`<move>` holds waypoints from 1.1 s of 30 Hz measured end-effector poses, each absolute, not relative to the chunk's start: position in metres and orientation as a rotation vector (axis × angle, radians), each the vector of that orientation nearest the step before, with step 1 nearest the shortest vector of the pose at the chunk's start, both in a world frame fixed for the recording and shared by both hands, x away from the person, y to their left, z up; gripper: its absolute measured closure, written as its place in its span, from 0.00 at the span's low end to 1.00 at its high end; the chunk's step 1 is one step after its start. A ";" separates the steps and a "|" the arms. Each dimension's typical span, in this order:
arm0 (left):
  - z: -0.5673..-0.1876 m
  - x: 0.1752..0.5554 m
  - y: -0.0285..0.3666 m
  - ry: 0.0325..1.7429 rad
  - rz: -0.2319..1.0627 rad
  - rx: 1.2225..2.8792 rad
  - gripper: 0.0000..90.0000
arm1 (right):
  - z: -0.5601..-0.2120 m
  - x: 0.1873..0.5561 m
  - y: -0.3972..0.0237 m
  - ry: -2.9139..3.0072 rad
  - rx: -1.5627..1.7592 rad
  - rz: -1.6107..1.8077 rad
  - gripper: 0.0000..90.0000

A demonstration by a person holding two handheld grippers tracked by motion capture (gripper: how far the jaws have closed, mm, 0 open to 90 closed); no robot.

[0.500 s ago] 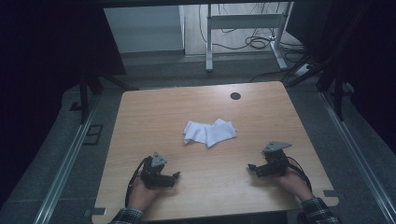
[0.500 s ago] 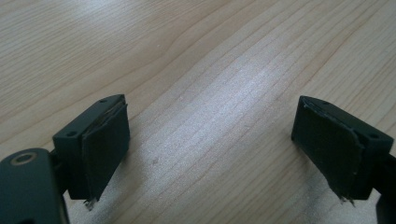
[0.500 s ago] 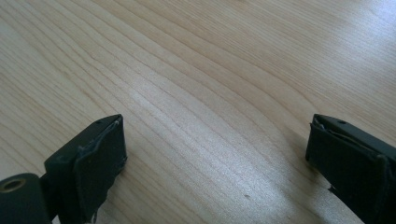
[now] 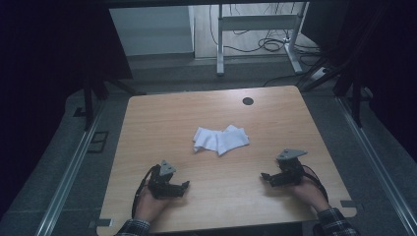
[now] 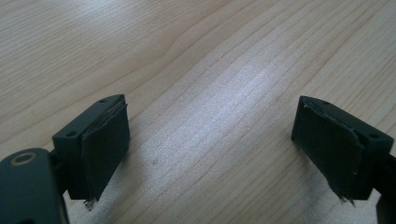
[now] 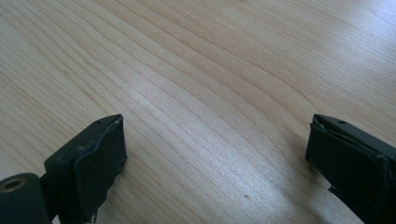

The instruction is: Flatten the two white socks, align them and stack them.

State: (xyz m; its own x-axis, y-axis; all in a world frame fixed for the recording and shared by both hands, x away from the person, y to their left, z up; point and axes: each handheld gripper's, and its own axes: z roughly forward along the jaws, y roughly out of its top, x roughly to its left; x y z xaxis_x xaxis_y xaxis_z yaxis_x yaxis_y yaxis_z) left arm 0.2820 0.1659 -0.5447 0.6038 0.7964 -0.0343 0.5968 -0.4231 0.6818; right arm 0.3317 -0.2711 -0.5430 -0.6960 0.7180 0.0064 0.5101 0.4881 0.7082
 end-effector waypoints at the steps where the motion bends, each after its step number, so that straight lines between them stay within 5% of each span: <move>1: -0.545 0.282 0.166 1.094 0.388 2.166 0.13 | -0.543 0.332 -0.271 2.446 1.040 1.020 0.05; 33: -0.545 0.283 0.165 1.099 0.391 2.166 0.13 | -0.523 0.343 -0.267 2.470 1.145 1.039 0.08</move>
State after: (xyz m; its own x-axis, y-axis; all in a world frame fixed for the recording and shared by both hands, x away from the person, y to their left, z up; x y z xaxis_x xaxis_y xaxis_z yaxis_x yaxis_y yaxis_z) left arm 0.2829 0.1653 -0.5446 0.6006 0.7989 -0.0328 0.5985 -0.4219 0.6810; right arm 0.3433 -0.2669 -0.5232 -0.6694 0.7379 0.0859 0.5774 0.4440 0.6852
